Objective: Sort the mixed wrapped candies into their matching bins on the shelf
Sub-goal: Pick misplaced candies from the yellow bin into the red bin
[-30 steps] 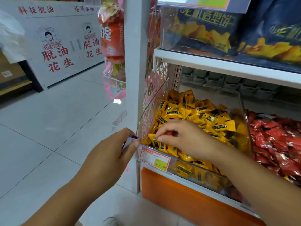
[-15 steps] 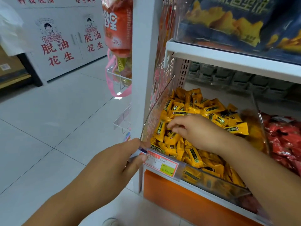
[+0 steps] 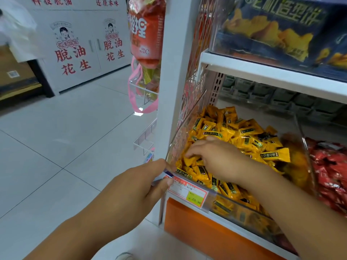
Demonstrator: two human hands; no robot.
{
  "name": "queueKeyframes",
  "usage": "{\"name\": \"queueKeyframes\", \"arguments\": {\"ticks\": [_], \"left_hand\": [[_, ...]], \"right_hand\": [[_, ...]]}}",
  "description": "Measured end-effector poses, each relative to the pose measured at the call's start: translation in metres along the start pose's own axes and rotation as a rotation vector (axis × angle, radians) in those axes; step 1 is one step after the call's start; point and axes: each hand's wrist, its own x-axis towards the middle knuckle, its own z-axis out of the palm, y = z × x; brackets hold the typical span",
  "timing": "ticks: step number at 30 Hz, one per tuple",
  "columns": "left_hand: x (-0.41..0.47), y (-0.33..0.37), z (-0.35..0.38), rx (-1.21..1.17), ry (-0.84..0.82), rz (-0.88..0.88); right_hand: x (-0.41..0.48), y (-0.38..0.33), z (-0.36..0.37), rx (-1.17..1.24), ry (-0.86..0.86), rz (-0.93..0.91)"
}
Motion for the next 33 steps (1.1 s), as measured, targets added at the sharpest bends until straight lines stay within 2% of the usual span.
{"name": "queueKeyframes", "arguments": {"ticks": [2, 4, 6, 9, 12, 16, 22, 25, 28, 33], "left_hand": [[0.0, 0.001, -0.002, -0.021, -0.012, -0.011], [0.0, 0.002, -0.002, -0.03, -0.011, -0.001], [0.002, 0.003, -0.002, -0.031, -0.019, -0.005], [0.005, 0.005, 0.0, -0.04, -0.035, -0.007], [0.006, 0.005, 0.0, -0.045, -0.035, -0.004], [0.005, 0.004, -0.001, -0.057, -0.035, 0.004], [0.005, 0.006, -0.002, -0.107, -0.052, -0.004], [0.003, 0.007, -0.003, -0.131, -0.062, -0.014], [0.004, 0.008, -0.003, -0.134, -0.061, -0.003], [0.006, 0.008, -0.003, -0.122, -0.039, 0.011]], "right_hand": [[-0.006, 0.008, -0.021, -0.098, -0.056, 0.194], [-0.016, 0.021, -0.037, -0.178, -0.101, 0.305], [-0.022, 0.03, -0.042, -0.275, -0.079, 0.27], [-0.016, 0.019, -0.031, -0.014, 0.046, 0.13], [0.002, 0.004, 0.002, 0.023, -0.02, 0.054], [0.022, 0.018, 0.029, -0.086, 0.07, 0.076], [0.022, 0.008, 0.029, -0.238, 0.062, 0.102], [0.022, 0.006, 0.027, -0.234, 0.055, 0.13], [0.023, 0.007, 0.028, -0.212, 0.116, 0.136], [0.019, 0.014, 0.018, 0.001, 0.092, 0.144]]}}
